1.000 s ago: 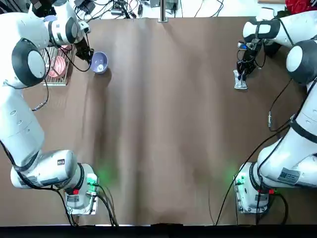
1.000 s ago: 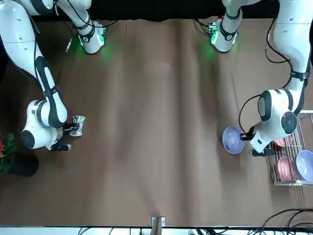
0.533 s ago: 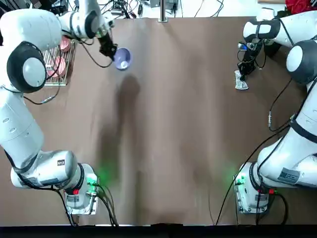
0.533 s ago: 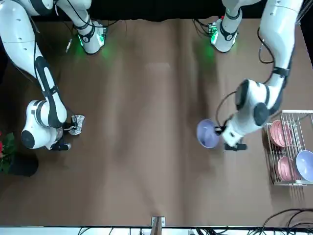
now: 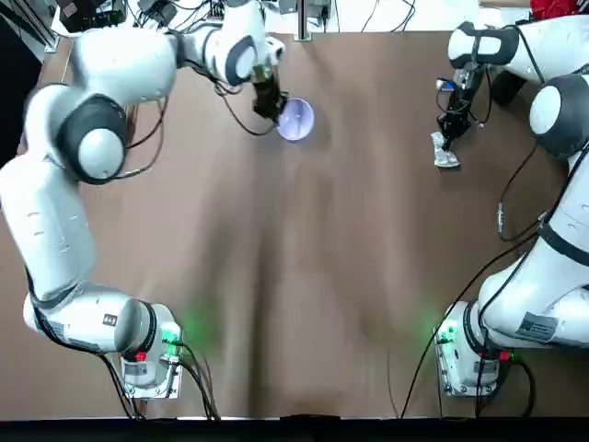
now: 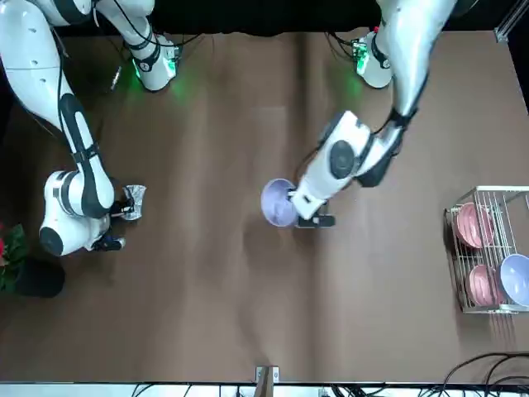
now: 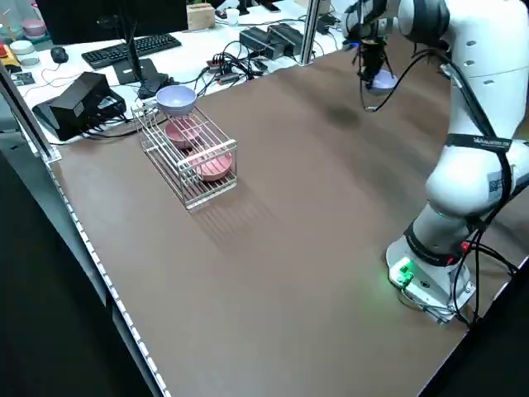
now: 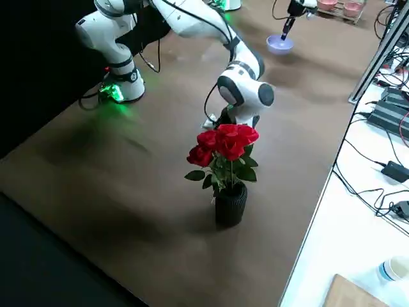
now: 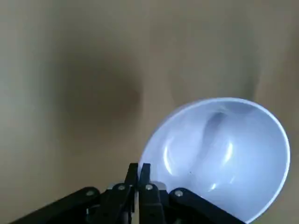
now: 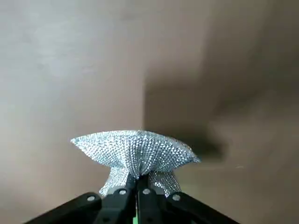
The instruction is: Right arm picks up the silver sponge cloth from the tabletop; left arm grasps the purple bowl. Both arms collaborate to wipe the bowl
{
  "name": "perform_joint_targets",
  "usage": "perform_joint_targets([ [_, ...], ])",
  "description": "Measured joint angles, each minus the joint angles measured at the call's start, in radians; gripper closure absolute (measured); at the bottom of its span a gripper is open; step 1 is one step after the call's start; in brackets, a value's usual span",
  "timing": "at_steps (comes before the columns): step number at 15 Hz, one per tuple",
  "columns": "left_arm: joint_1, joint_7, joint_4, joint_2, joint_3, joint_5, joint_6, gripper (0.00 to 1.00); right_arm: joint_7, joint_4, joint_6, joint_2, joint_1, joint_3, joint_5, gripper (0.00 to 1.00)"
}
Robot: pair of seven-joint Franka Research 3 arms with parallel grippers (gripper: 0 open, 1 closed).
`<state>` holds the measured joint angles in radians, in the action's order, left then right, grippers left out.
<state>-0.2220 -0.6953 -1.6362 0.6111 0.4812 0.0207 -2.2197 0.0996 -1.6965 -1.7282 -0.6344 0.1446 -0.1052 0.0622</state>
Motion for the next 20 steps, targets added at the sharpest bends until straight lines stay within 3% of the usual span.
perform_joint_targets([
  [2, -0.071, -0.078, 0.085, 0.079, -0.023, 0.02, -0.006, 0.96, -0.014, 0.019, 0.035, 0.004, -0.033, -0.017, 0.045, 0.98],
  [4, -0.151, -0.137, 0.145, 0.138, -0.088, 0.04, -0.027, 0.96, -0.024, 0.037, 0.098, 0.021, -0.079, -0.022, 0.089, 0.98],
  [7, -0.238, -0.177, 0.175, 0.185, -0.172, 0.041, -0.075, 0.96, -0.03, 0.069, 0.212, 0.09, -0.124, -0.033, 0.195, 0.98],
  [10, -0.245, -0.197, 0.187, 0.195, -0.179, 0.041, -0.082, 0.96, -0.068, 0.08, 0.23, 0.155, -0.174, -0.039, 0.287, 0.98],
  [13, -0.244, -0.211, 0.191, 0.196, -0.182, 0.041, -0.082, 0.96, -0.26, 0.08, 0.073, 0.156, -0.282, -0.041, 0.321, 0.98],
  [20, -0.247, -0.25, 0.191, 0.198, -0.182, 0.041, -0.082, 0.96, -0.301, 0.077, -0.165, 0.058, -0.367, -0.041, 0.554, 0.98],
])
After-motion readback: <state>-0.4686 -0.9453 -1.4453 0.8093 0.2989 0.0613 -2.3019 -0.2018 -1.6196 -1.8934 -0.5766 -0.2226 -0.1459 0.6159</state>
